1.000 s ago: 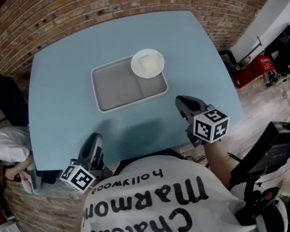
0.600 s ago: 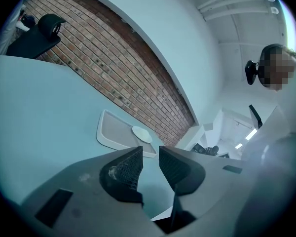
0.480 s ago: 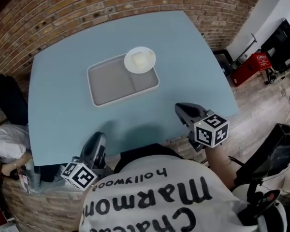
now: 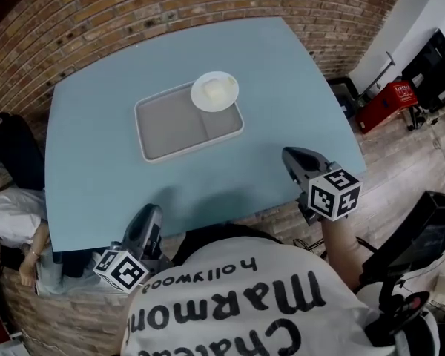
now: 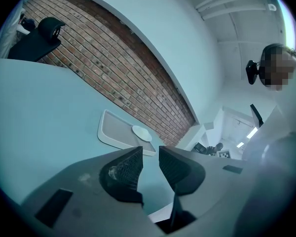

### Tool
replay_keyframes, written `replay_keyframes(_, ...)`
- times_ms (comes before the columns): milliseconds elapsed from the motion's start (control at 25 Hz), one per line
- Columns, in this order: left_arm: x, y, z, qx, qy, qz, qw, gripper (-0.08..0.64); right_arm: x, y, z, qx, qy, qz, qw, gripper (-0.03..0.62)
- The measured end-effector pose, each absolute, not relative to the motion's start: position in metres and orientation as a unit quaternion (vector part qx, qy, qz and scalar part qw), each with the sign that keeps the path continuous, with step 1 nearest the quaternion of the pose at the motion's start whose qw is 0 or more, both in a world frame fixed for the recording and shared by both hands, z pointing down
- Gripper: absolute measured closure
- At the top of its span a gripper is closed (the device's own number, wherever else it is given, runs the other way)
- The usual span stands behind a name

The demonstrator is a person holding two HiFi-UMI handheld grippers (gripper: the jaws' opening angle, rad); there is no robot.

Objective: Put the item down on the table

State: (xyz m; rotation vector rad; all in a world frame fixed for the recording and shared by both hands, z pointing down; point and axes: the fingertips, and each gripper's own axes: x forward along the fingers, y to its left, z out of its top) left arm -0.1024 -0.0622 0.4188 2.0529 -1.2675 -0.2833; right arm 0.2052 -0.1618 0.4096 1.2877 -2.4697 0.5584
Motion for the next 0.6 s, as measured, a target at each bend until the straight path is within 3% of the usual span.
replay_keyframes(600,-0.111,-0.070,0.411,0.791,-0.497,-0.114,0.339,0.456,0.210,-0.174,0.407,0.461,-0.854,0.186,0.154,0.583)
